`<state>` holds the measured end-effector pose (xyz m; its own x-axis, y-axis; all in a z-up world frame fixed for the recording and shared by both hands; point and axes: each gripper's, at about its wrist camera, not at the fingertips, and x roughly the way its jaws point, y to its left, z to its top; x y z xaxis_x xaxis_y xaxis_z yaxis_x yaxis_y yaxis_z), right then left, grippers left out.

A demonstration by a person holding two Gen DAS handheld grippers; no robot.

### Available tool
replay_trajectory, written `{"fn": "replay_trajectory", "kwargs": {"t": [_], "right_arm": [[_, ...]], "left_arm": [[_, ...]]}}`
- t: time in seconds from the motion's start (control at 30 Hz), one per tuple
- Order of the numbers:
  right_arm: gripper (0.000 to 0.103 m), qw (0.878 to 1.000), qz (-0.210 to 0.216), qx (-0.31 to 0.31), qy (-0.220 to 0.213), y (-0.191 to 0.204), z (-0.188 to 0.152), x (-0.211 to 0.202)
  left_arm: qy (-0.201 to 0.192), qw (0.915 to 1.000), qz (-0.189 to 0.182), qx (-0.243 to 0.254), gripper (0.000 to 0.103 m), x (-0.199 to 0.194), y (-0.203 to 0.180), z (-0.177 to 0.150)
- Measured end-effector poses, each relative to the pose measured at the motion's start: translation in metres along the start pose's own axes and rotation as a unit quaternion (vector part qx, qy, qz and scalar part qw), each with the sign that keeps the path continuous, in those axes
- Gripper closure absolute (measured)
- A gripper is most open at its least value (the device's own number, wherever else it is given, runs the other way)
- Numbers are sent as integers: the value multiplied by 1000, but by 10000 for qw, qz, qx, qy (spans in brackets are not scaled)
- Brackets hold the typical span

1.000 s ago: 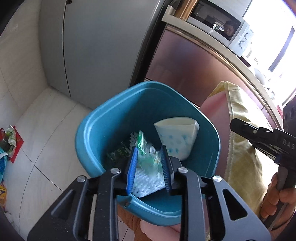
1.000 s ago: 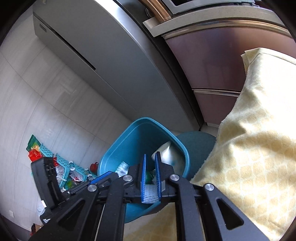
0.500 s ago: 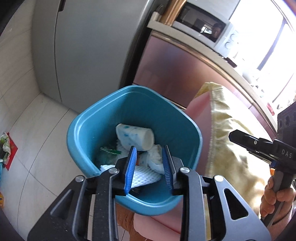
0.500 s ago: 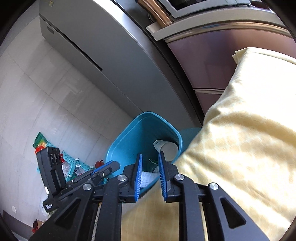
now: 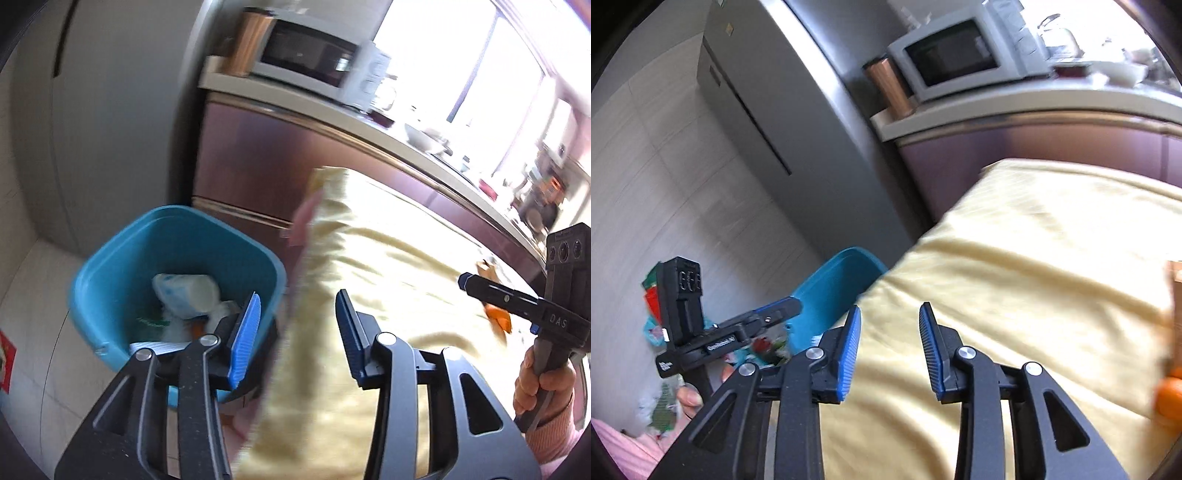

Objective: Collect trash
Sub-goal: 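Move both open tools back over the table toward the peel and foil bag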

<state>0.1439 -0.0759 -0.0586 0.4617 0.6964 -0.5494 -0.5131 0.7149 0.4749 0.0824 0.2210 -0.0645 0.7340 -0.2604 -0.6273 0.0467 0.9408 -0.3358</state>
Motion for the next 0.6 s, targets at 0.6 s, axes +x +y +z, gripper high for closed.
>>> {"fn": "replay_trajectory", "kwargs": {"t": [0.6], "right_arm": [[68,9768,-1821,986,-539,-128,-53,-125]], "left_arm": [[484,9885,-934,1087,59,43,-138,-18]]}}
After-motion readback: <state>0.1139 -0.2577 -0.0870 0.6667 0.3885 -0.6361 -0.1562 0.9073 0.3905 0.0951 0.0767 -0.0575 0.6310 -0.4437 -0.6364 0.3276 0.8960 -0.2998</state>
